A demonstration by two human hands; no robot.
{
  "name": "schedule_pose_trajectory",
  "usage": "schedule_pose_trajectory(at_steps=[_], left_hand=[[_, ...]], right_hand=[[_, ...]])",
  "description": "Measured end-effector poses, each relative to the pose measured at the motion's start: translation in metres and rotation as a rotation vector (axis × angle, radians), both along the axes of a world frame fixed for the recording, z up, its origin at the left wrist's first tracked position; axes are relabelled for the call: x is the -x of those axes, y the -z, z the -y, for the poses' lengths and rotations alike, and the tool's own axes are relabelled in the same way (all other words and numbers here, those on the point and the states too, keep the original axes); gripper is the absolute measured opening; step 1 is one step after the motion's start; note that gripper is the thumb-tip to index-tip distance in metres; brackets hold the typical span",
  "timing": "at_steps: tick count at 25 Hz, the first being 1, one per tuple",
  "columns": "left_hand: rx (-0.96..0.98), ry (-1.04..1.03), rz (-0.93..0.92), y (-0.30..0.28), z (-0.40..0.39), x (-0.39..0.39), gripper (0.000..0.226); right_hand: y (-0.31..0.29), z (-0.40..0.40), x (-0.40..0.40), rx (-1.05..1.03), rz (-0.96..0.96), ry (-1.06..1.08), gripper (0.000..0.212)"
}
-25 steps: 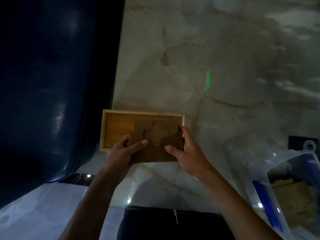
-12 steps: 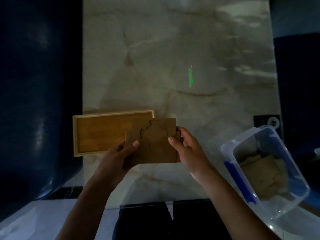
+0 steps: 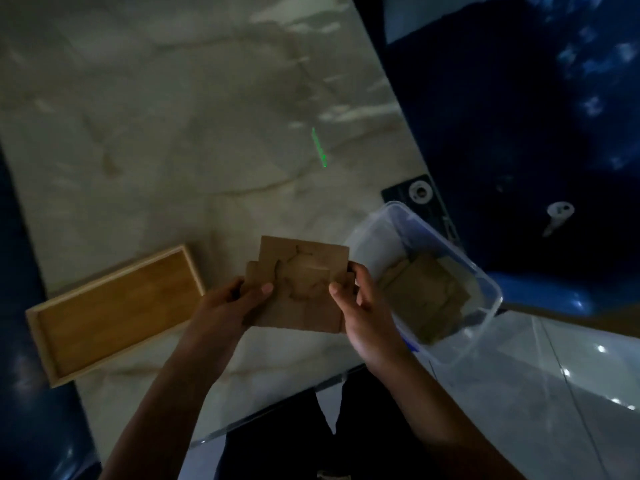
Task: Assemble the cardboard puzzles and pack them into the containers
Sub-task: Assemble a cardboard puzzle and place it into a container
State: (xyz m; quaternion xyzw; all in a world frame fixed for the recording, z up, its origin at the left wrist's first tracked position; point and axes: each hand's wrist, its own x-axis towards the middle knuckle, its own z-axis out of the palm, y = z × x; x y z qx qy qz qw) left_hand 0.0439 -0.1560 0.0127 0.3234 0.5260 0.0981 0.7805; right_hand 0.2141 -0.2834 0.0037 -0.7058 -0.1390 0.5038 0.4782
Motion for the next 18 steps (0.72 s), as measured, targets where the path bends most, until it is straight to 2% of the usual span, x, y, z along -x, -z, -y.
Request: schedule_pose_trajectory(at_steps=[5,7,9,11,13,15,18], left_hand=[[-0.12,0.141,-0.053,-0.009,0.017,-0.069,0.041],[-0.151,0.186,-0.07,-0.006,0.023,-0.092,0.034],[-0.185,0.245,-0.111,0.001,0.032,-0.115,0.02],[-0.227,0.308,-0.157,0.008,0.042,-0.138,0.01],[-0.283,0.387,-0.197,0.015,0.053,-0.159,0.003],[-0.314,0.464,-0.224,0.022,0.058,-0.173,0.002],[-0.322,0.572,-0.269,0.031,0.066,-0.192,0.009]], right_hand=[[-0.013,0.039,-0.048,0.056,0.079,0.028,0.025],[-0.015,0.058,-0.065,0.085,0.259,0.101,0.031],[-0.011,0.078,-0.087,0.119,0.481,0.278,0.033],[-0.001,0.098,-0.112,0.187,0.619,0.395,0.033],[0.011,0.116,-0.135,0.286,0.619,0.47,0.033],[0.024,0.127,-0.15,0.347,0.517,0.492,0.039],[0.042,0.138,-0.161,0.332,0.453,0.337,0.035]])
